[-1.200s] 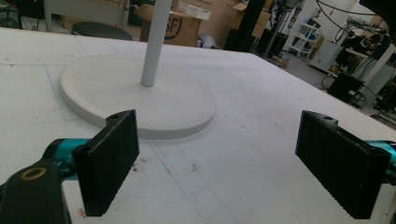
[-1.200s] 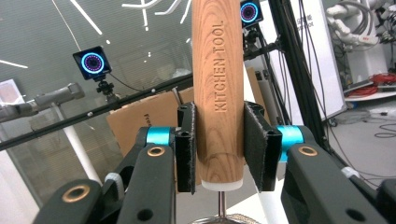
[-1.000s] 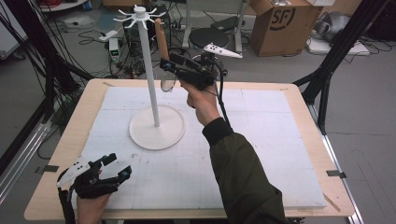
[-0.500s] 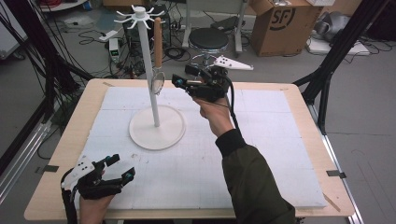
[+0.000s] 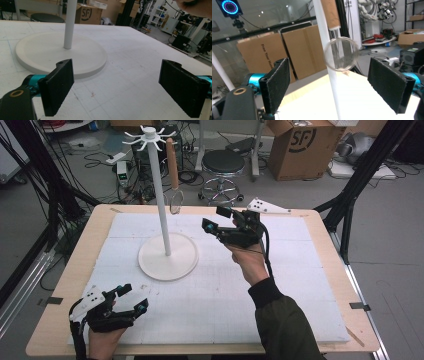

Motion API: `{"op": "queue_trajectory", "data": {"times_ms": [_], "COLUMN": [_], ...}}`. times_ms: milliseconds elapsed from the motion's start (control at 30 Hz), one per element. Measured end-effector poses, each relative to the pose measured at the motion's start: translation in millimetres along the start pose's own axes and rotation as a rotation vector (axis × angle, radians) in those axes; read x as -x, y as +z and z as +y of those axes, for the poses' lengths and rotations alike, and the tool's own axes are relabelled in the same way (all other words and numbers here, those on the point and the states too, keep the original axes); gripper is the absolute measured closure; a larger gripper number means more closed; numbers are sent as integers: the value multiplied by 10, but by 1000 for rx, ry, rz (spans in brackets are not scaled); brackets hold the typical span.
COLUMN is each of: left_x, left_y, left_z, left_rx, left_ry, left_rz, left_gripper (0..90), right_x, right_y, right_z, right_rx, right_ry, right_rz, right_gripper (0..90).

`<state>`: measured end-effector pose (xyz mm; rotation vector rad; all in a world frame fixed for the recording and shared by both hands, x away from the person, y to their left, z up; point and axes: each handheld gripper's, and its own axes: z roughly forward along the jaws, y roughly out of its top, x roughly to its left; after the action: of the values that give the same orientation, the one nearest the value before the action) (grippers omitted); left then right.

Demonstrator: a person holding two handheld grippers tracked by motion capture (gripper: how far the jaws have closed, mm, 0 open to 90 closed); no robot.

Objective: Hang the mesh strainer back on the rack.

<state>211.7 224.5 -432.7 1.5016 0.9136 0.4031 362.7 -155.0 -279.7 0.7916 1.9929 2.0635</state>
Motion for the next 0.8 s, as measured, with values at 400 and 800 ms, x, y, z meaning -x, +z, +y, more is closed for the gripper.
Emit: {"op": "queue_trajectory", "data": {"times_ms": [400, 800], "left_x": [28, 42], "left_y": [110, 258], "left_z": [29, 42], "left_rx": [-6, -17], "left_ry": [18, 28], "left_rz": [-13, -33], "left_gripper": [133, 129], "right_x": [109, 245], "right_y": [-382, -748], "right_z": [-303, -623], "right_rx": [-37, -141], "right_ry": [25, -7], "right_rz": [-61, -151], "right_gripper": [178, 172]}}
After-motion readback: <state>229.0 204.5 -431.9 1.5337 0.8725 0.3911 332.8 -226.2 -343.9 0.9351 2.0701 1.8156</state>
